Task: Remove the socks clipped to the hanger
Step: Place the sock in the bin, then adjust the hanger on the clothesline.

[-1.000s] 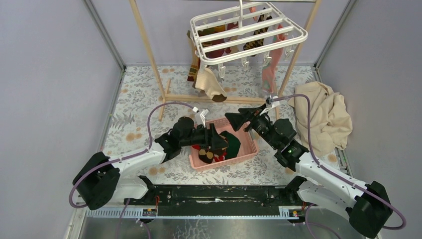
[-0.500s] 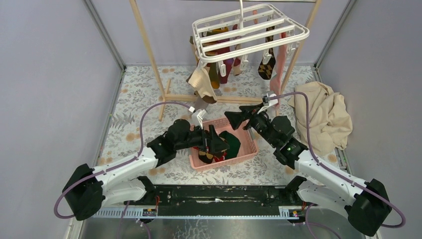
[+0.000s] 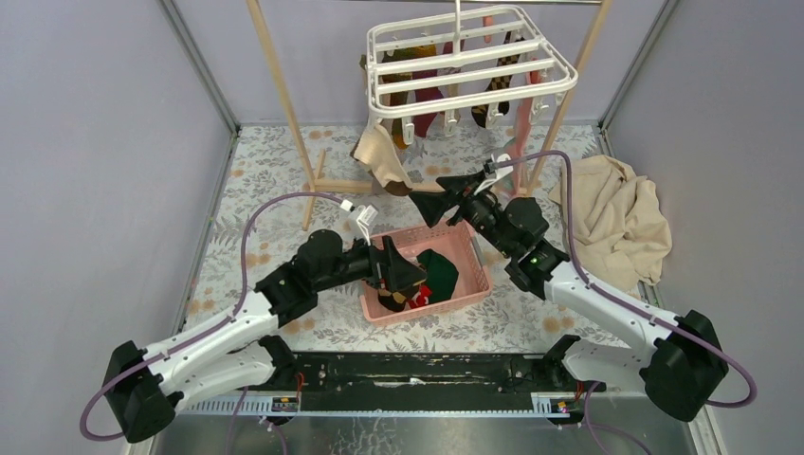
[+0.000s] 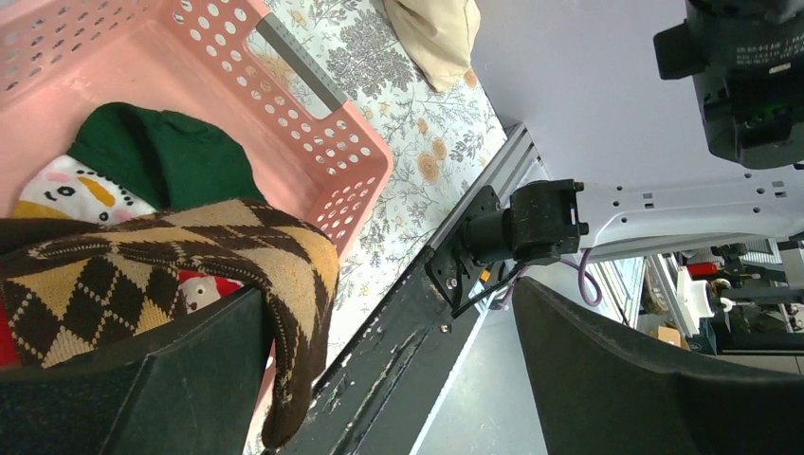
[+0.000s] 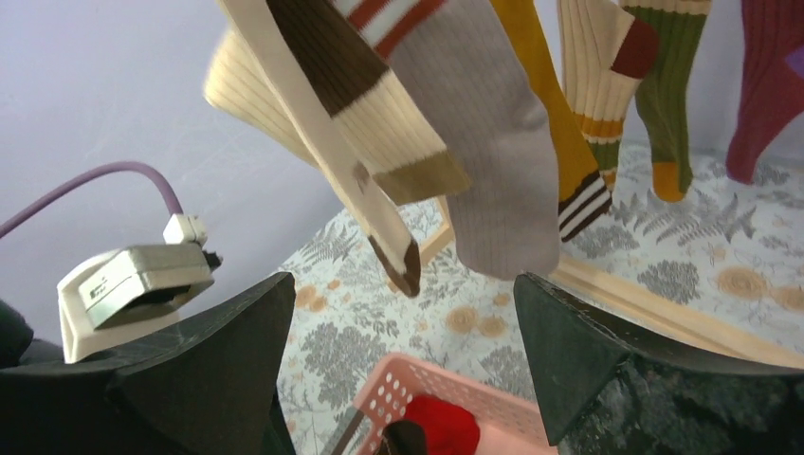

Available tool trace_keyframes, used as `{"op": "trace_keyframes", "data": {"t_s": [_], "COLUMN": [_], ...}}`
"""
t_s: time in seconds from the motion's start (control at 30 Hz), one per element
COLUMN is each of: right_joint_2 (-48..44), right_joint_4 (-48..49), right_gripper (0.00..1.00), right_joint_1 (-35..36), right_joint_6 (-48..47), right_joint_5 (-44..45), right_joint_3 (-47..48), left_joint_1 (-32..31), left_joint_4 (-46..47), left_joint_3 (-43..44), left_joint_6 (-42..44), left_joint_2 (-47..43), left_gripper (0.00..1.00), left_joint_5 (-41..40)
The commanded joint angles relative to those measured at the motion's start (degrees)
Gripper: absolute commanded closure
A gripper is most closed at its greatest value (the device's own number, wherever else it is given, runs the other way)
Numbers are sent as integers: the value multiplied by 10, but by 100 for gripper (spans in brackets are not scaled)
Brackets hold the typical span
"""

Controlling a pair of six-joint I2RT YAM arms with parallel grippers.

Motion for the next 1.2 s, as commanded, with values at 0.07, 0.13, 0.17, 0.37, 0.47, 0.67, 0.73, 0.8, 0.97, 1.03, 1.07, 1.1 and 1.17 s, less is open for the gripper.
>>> {"op": "trace_keyframes", "data": {"t_s": [0.07,0.13,0.17,0.37,0.47,0.67,0.73,0.8,0.97,1.03,1.07,1.1,1.17], "right_joint_2": [47,67,77,128,146,179,185,187,185,178,173,168,155], "right_joint_4": [110,122,126,150,161,167,168,169,161,160,159,158,157], "right_gripper": [8,8,8,8,8,17,33,48,81,84,85,86,87], "right_joint_1": [-3,-3,-3,-3,-3,-3,-3,-3,-4,-4,-4,-4,-3], "right_joint_6": [-28,-35,-37,-32,-23,-19,-15,-11,-6,-3,-3,-3,-3], "right_joint_5": [-17,-17,-19,-41,-46,-44,-49,-59,-75,-76,-76,-76,-75], "right_joint_3": [59,74,81,112,119,137,139,141,145,140,137,133,126], "left_joint_1": [-5,-5,-5,-5,-5,-5,-5,-4,-5,-5,-5,-5,-5], "left_joint_4": [-36,-45,-50,-74,-81,-84,-91,-98,-100,-99,-99,-98,-96], "left_joint_3": [19,19,18,24,24,24,27,30,28,30,30,31,32], "left_joint_6": [15,15,16,21,22,29,31,33,33,32,32,31,31], "left_joint_2": [-39,-48,-52,-73,-87,-122,-127,-132,-135,-131,-128,-124,-118], "left_gripper": [1,1,1,1,1,1,1,1,1,1,1,1,1], "left_joint_5": [-32,-36,-37,-53,-66,-79,-85,-91,-95,-89,-86,-82,-78]}}
